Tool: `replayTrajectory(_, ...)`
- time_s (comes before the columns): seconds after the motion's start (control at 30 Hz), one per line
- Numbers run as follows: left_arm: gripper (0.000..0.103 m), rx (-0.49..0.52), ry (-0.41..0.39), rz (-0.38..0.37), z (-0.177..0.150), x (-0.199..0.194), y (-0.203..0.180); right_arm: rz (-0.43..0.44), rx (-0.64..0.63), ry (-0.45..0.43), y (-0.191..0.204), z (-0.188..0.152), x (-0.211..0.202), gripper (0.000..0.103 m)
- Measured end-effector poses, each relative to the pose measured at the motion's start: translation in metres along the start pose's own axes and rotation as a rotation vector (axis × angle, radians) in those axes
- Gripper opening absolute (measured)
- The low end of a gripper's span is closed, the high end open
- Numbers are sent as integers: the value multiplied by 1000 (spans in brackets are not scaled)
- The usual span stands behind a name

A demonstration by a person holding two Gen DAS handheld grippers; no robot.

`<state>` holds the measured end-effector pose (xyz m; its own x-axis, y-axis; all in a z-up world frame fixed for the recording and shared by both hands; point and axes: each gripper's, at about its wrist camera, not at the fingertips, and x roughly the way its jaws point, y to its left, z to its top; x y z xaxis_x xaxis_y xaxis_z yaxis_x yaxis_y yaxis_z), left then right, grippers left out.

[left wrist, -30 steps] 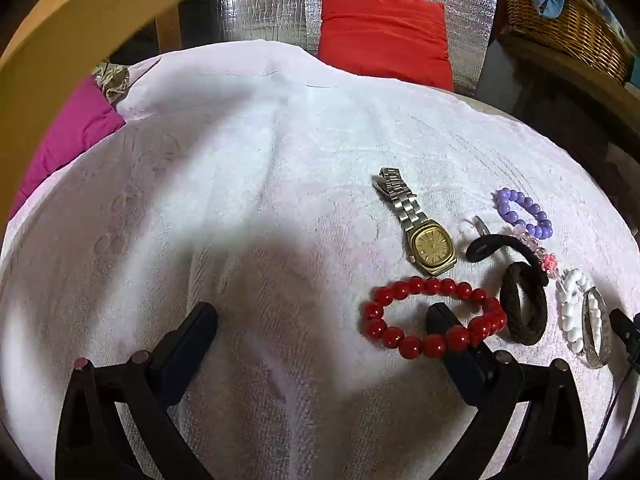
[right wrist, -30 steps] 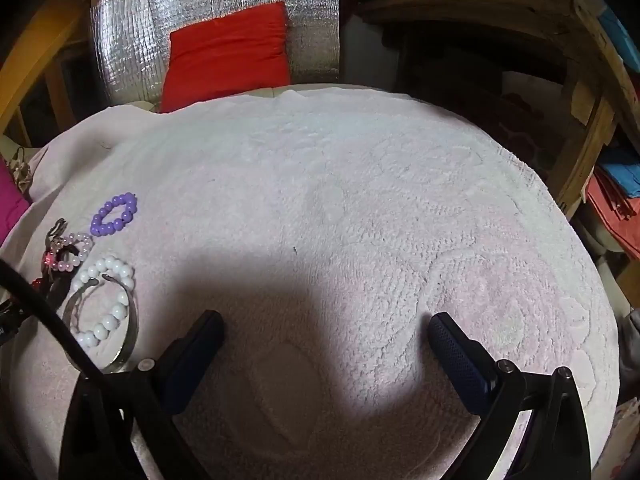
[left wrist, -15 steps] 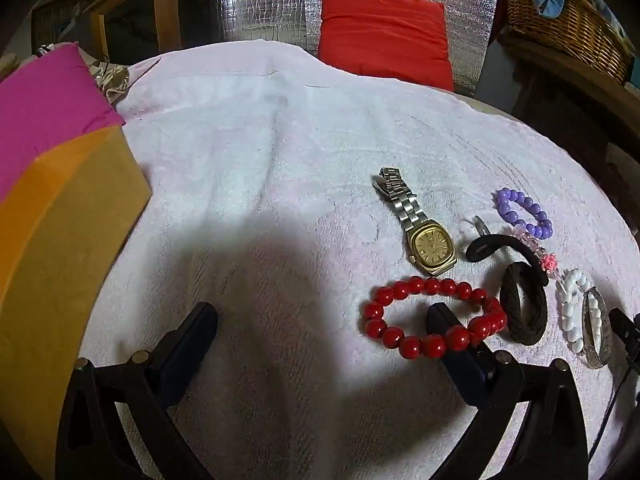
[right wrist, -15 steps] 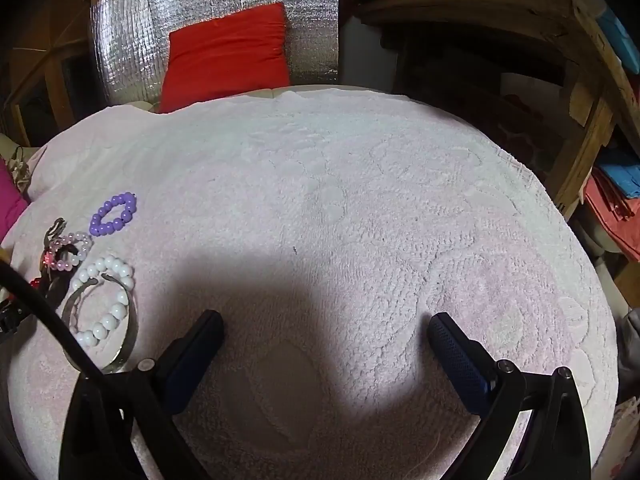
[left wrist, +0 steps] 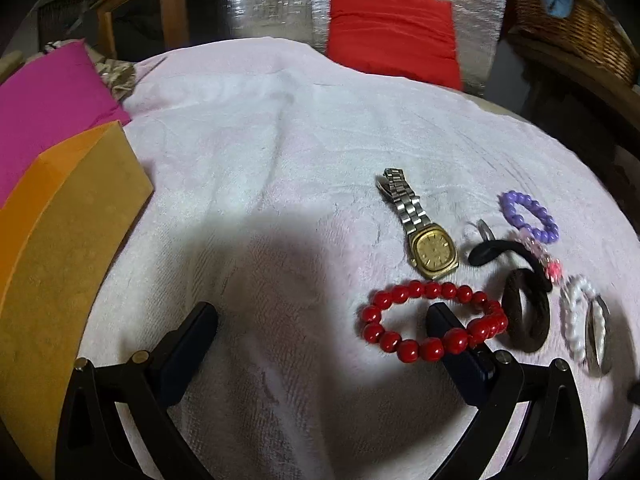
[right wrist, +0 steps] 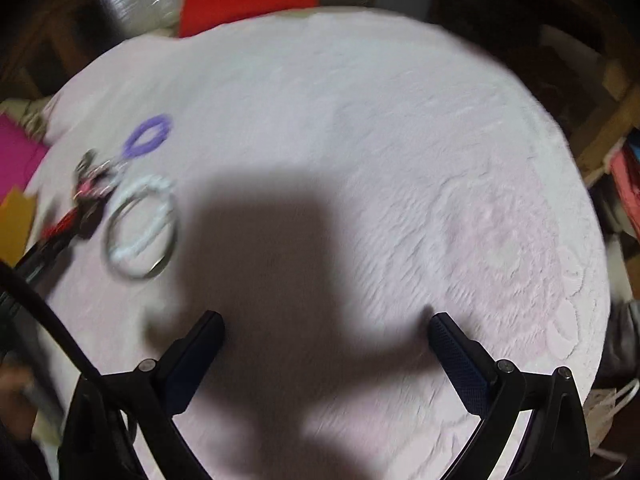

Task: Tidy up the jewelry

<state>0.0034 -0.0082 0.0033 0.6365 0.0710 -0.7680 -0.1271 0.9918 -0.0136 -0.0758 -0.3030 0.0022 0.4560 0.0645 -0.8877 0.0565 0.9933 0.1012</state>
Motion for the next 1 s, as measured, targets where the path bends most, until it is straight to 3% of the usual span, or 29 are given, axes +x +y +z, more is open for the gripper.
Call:
replayTrajectory(0.1,103,26,48,-55,-1,-9,1,-16,-4,-137,4,-13,-36,103)
replayTrajectory(0.13,103,64,70,-86,-4,-20,-1,-10,-8,-244,6,-23,-62,103)
replayTrajectory(0.23,103,104,0,-102,-16,-76,2,28,-20,-466,4,-44,-116,103)
replayTrajectory(0.3,103,122,-45,-51,-25,-121,2,86,-23,-524,5,-54,-139,103)
replayTrajectory(0.37,103,134,-77,-43,-36,-169,-1,127,-9,-522,8,-60,-150,103)
replayTrajectory(0.47,103,140,-158,4,-44,-230,2,108,3,-462,15,-65,-153,103)
replayTrajectory(0.57,103,169,-267,105,-51,-276,-1,126,-14,-484,19,-72,-170,103)
replayTrajectory(0.63,103,118,-279,140,-47,-289,1,117,-51,-464,25,-80,-177,103)
replayTrajectory(0.73,103,116,-254,102,-35,-287,10,126,-63,-447,27,-73,-180,103)
replayTrajectory(0.87,103,69,-359,116,-34,-263,20,154,-74,-457,28,-62,-172,103)
replayTrajectory(1.0,103,73,-322,142,-28,-222,16,154,-95,-470,41,-41,-146,103)
